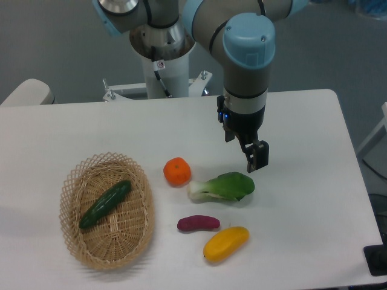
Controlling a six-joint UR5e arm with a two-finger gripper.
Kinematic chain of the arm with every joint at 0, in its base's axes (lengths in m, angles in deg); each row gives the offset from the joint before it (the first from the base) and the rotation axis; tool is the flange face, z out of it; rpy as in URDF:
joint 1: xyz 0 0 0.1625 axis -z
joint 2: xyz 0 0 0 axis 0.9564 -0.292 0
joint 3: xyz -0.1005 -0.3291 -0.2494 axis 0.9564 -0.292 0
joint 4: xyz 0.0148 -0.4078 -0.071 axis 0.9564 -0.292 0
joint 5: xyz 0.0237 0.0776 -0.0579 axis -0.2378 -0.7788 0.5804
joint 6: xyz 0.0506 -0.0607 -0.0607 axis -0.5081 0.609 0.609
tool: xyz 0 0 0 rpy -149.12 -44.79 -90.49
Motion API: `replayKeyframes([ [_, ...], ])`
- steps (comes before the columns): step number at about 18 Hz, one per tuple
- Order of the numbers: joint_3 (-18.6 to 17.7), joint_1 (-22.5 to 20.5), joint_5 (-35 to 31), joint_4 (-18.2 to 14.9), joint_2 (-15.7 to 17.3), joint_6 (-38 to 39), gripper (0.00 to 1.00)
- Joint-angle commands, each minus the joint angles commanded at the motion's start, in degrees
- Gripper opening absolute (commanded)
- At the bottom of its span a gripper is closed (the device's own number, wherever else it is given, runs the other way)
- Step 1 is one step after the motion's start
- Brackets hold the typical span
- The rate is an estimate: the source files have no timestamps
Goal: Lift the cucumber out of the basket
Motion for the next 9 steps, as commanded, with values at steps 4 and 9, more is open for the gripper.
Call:
replayKeyframes([
  [4, 0.1, 0.0, 0.3, -0.2, -0.3, -0.1, 1.0],
  [9, -0.3, 2.5, 1.8, -0.2, -0.4, 3.2, 1.0],
])
